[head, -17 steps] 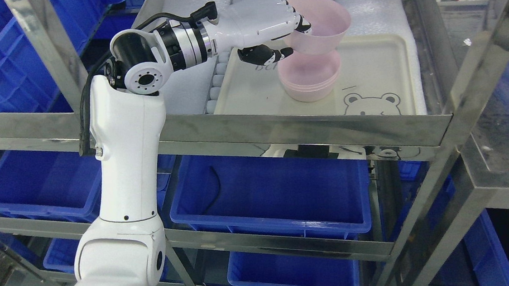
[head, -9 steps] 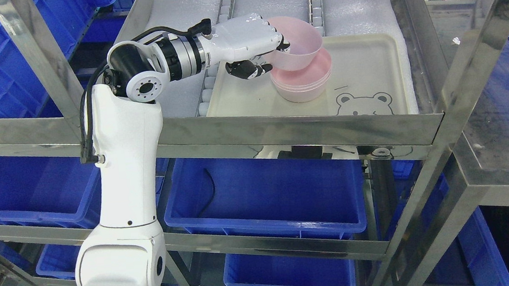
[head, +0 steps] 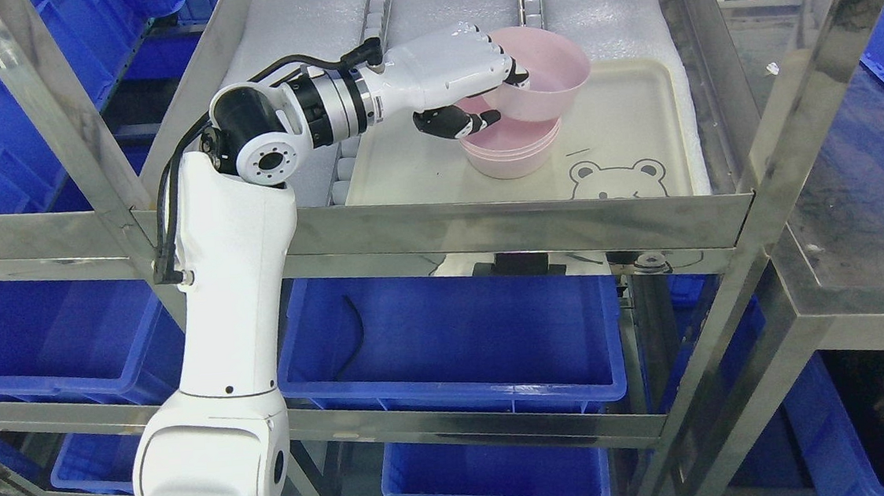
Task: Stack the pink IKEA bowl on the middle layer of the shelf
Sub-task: 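Lower the pink bowl into the other pink bowl with the left hand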
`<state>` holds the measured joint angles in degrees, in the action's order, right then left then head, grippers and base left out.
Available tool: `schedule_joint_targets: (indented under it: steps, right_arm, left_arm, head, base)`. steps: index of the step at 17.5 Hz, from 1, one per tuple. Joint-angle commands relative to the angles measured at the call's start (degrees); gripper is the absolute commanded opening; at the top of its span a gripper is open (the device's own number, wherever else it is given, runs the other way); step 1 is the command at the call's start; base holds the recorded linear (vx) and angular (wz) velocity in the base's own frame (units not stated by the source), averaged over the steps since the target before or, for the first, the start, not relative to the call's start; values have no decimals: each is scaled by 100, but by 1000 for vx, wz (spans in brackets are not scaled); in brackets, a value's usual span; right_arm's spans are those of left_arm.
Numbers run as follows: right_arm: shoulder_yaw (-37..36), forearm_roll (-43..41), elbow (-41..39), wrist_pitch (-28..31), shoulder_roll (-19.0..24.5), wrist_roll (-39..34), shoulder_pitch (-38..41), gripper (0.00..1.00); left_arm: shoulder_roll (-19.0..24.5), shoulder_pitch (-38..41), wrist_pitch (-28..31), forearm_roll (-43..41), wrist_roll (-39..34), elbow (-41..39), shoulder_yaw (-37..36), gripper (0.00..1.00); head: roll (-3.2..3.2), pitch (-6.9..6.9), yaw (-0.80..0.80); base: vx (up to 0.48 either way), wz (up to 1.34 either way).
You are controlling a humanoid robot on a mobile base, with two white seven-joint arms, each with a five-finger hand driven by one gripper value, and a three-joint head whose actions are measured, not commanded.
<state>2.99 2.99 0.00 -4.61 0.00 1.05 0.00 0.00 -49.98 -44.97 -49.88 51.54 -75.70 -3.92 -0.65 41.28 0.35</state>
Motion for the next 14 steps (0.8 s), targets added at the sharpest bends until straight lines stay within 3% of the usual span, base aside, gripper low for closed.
schedule_joint_targets:
  steps: [1, 8, 14]
  right_arm:
    - [0, 0, -100, -5, -100, 1, 26, 100]
    - [0, 0, -100, -5, -100, 1, 26, 100]
    - [0, 0, -100, -5, -100, 1, 26, 100]
  left_arm:
    - [100, 5, -3, -154, 119, 82, 85, 6]
    - [100, 32, -3, -22, 136, 47, 67, 10]
    - [100, -3, -3, 207, 602, -15, 93, 10]
  head:
    - [0, 0, 0]
    - [0, 0, 0]
    - [0, 0, 0]
  base:
    - [1, 12]
    - [0, 2]
    - [0, 0]
